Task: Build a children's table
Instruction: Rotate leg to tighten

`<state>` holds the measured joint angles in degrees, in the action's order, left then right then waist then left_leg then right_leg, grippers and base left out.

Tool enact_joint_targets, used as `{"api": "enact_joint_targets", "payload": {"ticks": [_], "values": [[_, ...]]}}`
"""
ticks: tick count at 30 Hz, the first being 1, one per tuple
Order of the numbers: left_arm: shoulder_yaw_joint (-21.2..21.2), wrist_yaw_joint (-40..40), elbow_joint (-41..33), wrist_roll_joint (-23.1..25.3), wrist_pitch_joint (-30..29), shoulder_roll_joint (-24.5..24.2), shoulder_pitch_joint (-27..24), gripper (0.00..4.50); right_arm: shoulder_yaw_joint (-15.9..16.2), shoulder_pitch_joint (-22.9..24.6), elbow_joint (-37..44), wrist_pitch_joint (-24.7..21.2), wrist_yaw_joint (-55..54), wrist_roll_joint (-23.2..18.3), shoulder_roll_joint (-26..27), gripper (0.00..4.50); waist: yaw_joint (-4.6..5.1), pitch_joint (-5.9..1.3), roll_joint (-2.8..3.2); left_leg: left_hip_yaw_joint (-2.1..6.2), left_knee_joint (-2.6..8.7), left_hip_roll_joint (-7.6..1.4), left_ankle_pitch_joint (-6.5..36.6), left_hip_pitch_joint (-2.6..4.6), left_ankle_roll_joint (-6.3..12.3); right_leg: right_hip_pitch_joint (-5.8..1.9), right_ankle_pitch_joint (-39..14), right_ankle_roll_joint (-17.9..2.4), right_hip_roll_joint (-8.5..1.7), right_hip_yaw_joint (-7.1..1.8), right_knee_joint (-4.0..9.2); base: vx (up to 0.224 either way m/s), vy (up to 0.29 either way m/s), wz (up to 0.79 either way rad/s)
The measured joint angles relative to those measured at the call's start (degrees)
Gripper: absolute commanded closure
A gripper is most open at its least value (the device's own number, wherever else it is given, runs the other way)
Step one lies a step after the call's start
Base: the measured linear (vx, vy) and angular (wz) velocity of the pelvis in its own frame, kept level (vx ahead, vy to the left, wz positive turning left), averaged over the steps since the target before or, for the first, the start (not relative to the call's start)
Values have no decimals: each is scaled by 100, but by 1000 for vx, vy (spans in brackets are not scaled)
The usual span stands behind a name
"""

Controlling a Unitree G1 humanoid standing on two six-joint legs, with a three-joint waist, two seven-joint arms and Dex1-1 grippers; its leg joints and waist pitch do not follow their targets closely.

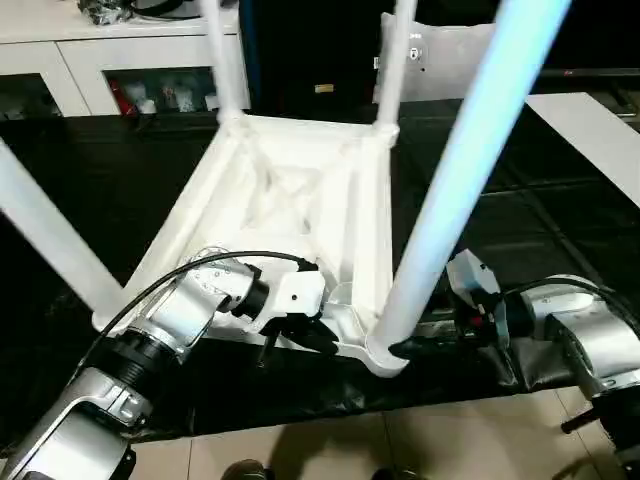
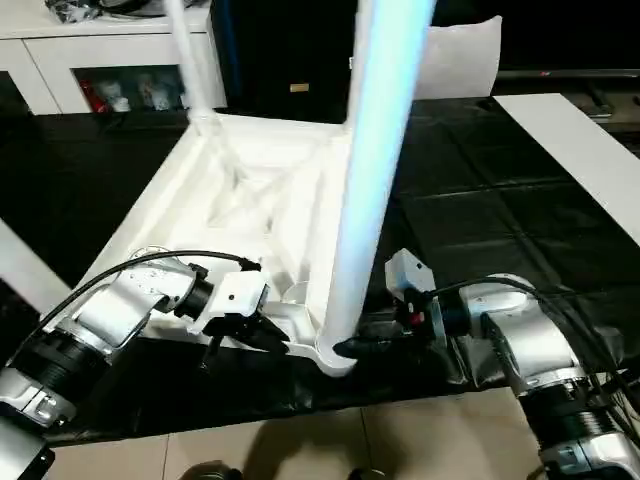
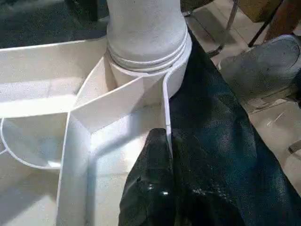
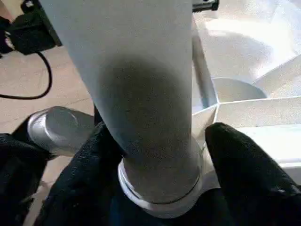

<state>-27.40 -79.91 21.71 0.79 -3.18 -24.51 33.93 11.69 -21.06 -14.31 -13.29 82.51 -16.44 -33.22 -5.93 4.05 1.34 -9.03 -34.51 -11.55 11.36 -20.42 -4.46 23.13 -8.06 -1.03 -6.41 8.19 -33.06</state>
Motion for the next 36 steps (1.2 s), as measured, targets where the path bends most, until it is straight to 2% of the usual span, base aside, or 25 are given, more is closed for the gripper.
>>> {"api": "enact_joint_targets", "payload": {"ticks": [1, 3, 6, 7, 15, 19, 25, 26, 28, 29, 31, 33, 36], "values": [[2, 0, 10, 4, 12, -3, 3, 450, 4, -32, -24, -1, 40, -5, 15, 187, 4, 1, -1, -2, 0, -1, 1, 0, -1, 0, 0, 0, 1, -3, -2, 0, 0, 0], [7, -3, 54, 5, 49, -3, 13, 450, 5, -75, -48, -3, 88, -22, 38, 215, 7, 1, -2, -4, 0, -1, 2, 3, -5, -1, 0, 1, 1, -4, -3, 0, 0, 0], [9, -35, 64, 4, 85, -6, 17, 450, 8, -93, -93, -73, 153, -94, 60, 221, 8, 1, -2, -9, 0, -2, 3, 15, -5, -1, 0, 1, 1, -11, -3, 0, 0, 0], [9, -49, 65, 3, 91, -9, 18, 450, 8, -100, -107, -114, 170, -114, 64, 243, 8, 1, -2, -11, 0, -2, 3, 15, -5, -1, 0, 1, 1, -13, -3, 0, 0, 0], [14, -115, 76, -41, 68, -28, 21, 450, -8, -38, -17, -282, 174, -170, 91, 253, -5, 1, -3, -36, 6, -4, 2, 13, -4, 0, -2, 3, 4, -33, -6, 0, 0, 0], [82, -29, -73, -119, -243, 36, -92, 450, -246, 373, 307, -465, -89, -365, 183, 253, -55, -1, -2, -51, 11, -3, 3, 30, -4, -1, -2, 4, 4, -57, -9, 0, 0, 0], [293, 464, -588, -110, -972, 134, -450, 450, -599, 1031, 943, -676, -898, -448, 428, 253, -21, -6, -2, -64, 14, -1, 4, 46, -6, -1, -4, 6, 11, -108, -5, 0, 0, 0], [425, 728, -806, -99, -1276, 199, -641, 450, -741, 1282, 1148, -648, -1303, -419, 611, 253, 21, -12, -6, -65, 14, -1, 4, 48, -7, -3, -5, 9, 11, -109, -3, 0, 0, 0], [576, 1097, -977, -67, -1620, 333, -799, 450, -908, 1463, 1304, -632, -1916, -320, 945, 253, 120, -17, -2, -65, 11, 1, 4, 52, -7, -3, -7, 13, 11, -108, 6, 0, 0, 0], [656, 1368, -1037, -11, -1817, 472, -858, 450, -976, 1477, 1341, -640, -2353, -223, 1140, 253, 237, -19, 1, -64, 6, 4, 4, 51, -7, 0, -8, 14, 11, -104, 16, 0, 0, 0], [679, 1630, -1073, 18, -1983, 622, -870, 450, -1040, 1474, 1363, -651, -2748, -133, 1271, 254, 385, -20, 4, -57, 10, 5, 5, 46, -7, -2, -8, 15, 13, -85, 57, 0, 0, 0], [740, 1944, -1110, 41, -2175, 841, -928, 450, -1109, 1469, 1425, -724, -3183, -7, 1442, 254, 504, -20, 8, -35, 23, -4, 5, 34, -5, -20, -8, 15, 14, -15, 143, 0, 0, 0], [855, 2509, -1134, 187, -2441, 1154, -935, 450, -1187, 1431, 1547, -882, -4165, 303, 1991, 255, 676, -8, 31, 56, 30, -33, 6, 23, -5, -83, -8, 15, 16, 151, 308, 0, 0, 0]]}}
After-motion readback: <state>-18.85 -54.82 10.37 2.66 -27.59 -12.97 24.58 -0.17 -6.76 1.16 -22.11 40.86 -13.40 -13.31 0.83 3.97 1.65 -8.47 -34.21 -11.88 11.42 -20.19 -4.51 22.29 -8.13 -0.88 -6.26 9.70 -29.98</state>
